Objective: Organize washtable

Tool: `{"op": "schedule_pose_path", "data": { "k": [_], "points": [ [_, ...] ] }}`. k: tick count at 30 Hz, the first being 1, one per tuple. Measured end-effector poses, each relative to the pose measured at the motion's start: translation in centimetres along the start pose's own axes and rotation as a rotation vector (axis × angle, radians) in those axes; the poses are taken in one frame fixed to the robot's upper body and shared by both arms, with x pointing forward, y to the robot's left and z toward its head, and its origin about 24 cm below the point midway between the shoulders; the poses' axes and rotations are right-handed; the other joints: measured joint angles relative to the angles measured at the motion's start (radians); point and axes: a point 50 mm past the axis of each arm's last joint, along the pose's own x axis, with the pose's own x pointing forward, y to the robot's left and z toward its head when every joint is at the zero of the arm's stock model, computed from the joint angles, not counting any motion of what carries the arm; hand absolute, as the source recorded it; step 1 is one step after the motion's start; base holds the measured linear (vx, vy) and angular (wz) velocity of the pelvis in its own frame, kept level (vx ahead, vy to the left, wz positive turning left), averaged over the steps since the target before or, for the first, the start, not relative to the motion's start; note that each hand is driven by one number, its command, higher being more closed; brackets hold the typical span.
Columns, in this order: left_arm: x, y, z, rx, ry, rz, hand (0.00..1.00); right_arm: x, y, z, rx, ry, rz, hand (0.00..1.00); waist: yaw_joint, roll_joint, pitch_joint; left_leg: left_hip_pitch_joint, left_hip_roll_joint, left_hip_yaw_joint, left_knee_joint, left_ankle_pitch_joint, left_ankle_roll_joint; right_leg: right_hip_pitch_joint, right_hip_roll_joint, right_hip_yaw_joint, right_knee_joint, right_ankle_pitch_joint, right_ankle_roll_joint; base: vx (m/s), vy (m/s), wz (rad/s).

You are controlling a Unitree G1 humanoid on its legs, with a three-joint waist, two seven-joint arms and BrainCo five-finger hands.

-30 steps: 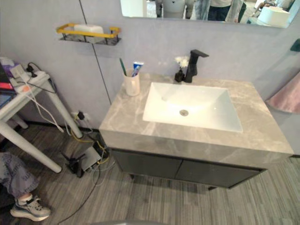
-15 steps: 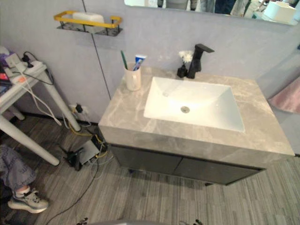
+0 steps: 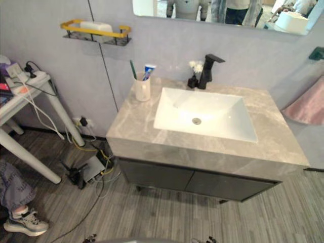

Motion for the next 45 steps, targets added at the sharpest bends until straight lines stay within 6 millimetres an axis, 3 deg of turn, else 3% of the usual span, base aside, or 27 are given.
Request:
{"op": "schedule_pose_path", "data": {
  "k": [26, 39, 43, 45],
  "points": [
    [0.02, 0.18, 0.05, -0.004, -0.004, -0.002, 0.00, 0.03, 0.25, 0.11, -0.033, -0.003, 0.010, 0.00, -0.003, -0.007, 0.002, -0.011, -0.006, -0.021, -0.006, 0.000, 0.000, -0.001, -0.004, -0.015, -0.004, -0.006, 0.008, 0.00, 0.000, 0.01],
    [-0.02, 0.25, -0.32, -0.025, 0.013, 0.000, 0.00, 0.14, 0.45, 0.47, -0.031, -0.010, 0.015, 0.00, -0.023, -0.009, 0.005, -0.012, -0.007, -0.024, -0.006, 0.000, 0.000, 0.000, -0.005, -0.018, -0.004, -0.006, 0.008, 0.00, 0.000, 0.00],
    [0.03, 0.33, -0.16, -0.024, 0.010, 0.002, 0.00, 0.16, 0.51, 0.55, -0.014, -0.013, 0.015, 0.00, -0.027, -0.017, 0.003, -0.037, -0.029, -0.086, 0.008, 0.001, 0.003, 0.016, -0.025, -0.075, 0.007, -0.020, 0.019, 0.00, -0.003, 0.44],
    [0.13, 0.39, 0.43, -0.025, -0.009, 0.002, 0.00, 0.06, 0.30, 0.09, 0.019, 0.000, 0.002, 0.00, -0.027, -0.029, 0.016, -0.088, -0.078, -0.165, 0.063, -0.013, 0.022, 0.003, -0.076, -0.159, 0.097, -0.083, 0.040, 0.05, 0.031, 1.44]
  ]
}}
